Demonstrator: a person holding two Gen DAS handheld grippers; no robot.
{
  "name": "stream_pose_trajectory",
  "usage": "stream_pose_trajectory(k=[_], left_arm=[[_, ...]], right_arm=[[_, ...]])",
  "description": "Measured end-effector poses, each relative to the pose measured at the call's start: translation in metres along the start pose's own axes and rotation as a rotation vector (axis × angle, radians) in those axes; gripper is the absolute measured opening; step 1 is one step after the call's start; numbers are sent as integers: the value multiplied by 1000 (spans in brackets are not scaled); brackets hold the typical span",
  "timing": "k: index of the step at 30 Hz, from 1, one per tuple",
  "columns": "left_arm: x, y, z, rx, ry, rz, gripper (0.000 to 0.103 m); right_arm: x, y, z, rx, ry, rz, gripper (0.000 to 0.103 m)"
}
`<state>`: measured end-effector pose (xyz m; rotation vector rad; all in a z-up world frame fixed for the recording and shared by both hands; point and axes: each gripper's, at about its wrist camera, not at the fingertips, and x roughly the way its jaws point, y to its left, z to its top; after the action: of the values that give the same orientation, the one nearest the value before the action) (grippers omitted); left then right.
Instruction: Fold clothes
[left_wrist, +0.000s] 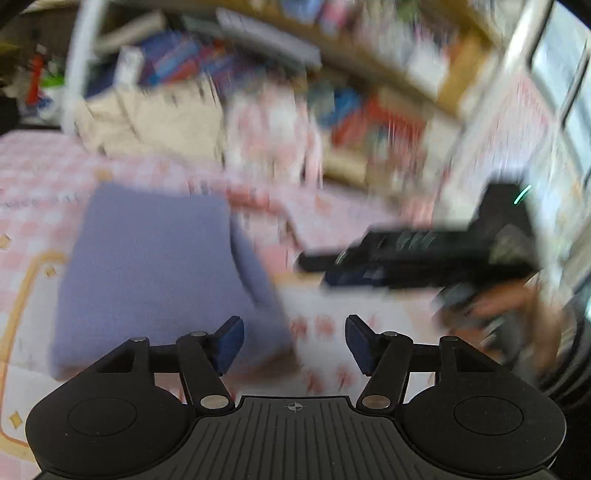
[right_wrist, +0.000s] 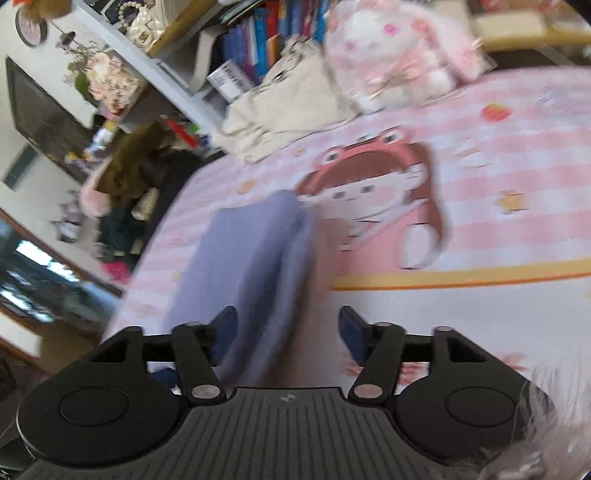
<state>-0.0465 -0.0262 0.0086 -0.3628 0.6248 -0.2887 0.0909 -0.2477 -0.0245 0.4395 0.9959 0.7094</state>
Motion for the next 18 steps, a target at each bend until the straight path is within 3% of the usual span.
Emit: stream_pose_trajectory(k=[2, 5, 7, 8, 9, 10, 14, 16, 18], left_arm=[[-10, 12, 8, -10, -63, 74, 39], [3, 28, 8, 42, -23, 249, 20], [20, 40, -1, 37, 37, 300, 17], [23, 42, -4, 36, 51, 304, 16], [25, 43, -6, 35, 60, 303, 15], [27, 44, -8, 34, 69, 302, 15], [35, 48, -18, 31, 106, 298, 16], [38, 50, -22, 30, 124, 296, 17], [41, 49, -23, 39, 130, 289, 20]], right_arm=[[18, 4, 8, 23, 41, 34, 62], [47, 4, 15, 72, 96, 21, 61], [64, 3, 19, 113, 102, -3, 57], [70, 3, 20, 123, 100, -11, 50], [71, 8, 19, 84, 91, -7, 21], [71, 15, 19, 29, 77, -3, 17], [40, 62, -8, -433, -101, 34, 16], [51, 57, -15, -443, -78, -85, 16], [71, 37, -13, -340, 3, -180, 22]])
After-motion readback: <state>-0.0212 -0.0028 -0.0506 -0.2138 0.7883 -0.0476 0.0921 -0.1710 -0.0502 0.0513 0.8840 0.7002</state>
